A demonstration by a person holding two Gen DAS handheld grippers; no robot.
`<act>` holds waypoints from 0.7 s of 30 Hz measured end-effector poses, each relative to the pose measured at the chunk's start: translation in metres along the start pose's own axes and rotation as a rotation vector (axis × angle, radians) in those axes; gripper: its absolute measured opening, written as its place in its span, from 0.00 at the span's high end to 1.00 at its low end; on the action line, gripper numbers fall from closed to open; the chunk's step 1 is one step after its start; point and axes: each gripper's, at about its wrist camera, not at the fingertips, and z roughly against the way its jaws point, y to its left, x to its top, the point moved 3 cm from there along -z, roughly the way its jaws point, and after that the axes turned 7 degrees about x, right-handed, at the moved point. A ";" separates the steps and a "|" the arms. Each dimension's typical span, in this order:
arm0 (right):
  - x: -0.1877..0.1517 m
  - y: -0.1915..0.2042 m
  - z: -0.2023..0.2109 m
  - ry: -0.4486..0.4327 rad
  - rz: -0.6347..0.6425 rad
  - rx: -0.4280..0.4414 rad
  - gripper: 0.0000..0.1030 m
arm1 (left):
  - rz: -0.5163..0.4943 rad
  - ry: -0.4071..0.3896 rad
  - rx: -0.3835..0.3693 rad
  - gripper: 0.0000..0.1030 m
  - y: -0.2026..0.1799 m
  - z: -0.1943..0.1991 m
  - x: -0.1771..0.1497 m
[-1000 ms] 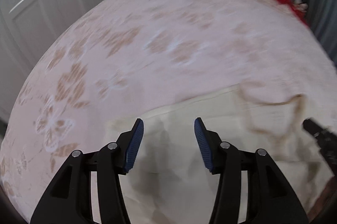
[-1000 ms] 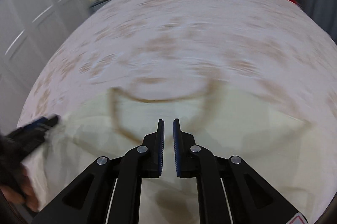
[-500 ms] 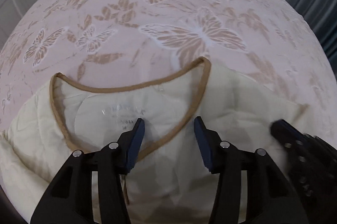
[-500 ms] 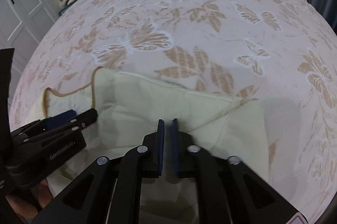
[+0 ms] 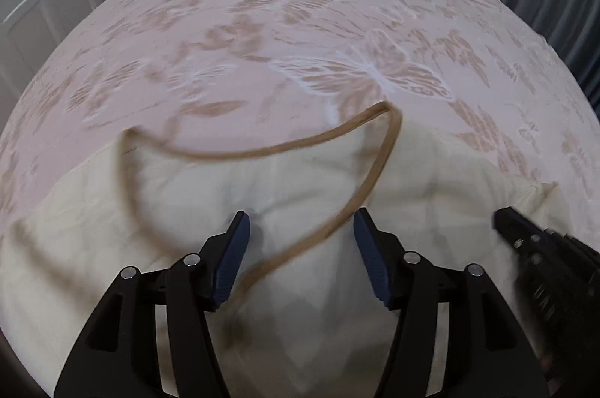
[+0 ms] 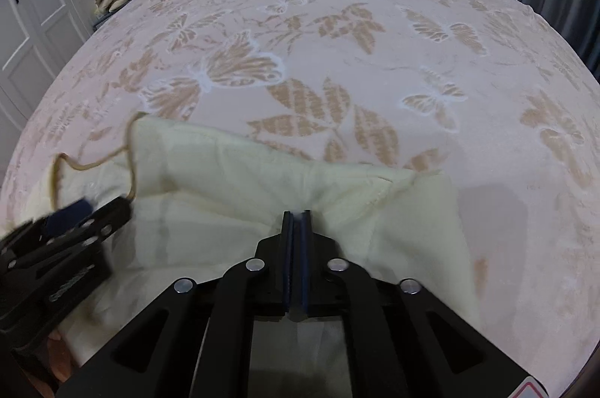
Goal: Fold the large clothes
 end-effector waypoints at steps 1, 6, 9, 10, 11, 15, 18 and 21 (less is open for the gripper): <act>-0.002 0.000 0.015 -0.022 -0.007 0.009 0.87 | 0.011 -0.019 -0.016 0.43 0.010 0.015 -0.005; -0.068 -0.007 0.130 -0.073 0.044 0.077 0.42 | 0.028 -0.091 -0.045 0.16 0.088 0.110 -0.069; -0.125 -0.022 0.170 -0.009 0.057 0.089 0.40 | 0.080 0.003 -0.063 0.13 0.147 0.149 -0.137; -0.152 -0.030 0.185 0.019 0.056 0.084 0.38 | 0.100 0.033 -0.068 0.13 0.160 0.156 -0.155; -0.179 -0.040 0.199 0.045 0.055 0.077 0.35 | 0.144 0.087 -0.070 0.13 0.184 0.166 -0.186; -0.256 -0.071 0.229 0.133 0.039 0.015 0.33 | 0.303 0.219 -0.055 0.13 0.246 0.189 -0.278; -0.300 -0.094 0.240 0.188 -0.023 0.016 0.33 | 0.376 0.260 -0.066 0.13 0.272 0.204 -0.326; -0.330 -0.102 0.237 0.218 -0.076 0.076 0.33 | 0.414 0.307 -0.148 0.13 0.274 0.203 -0.352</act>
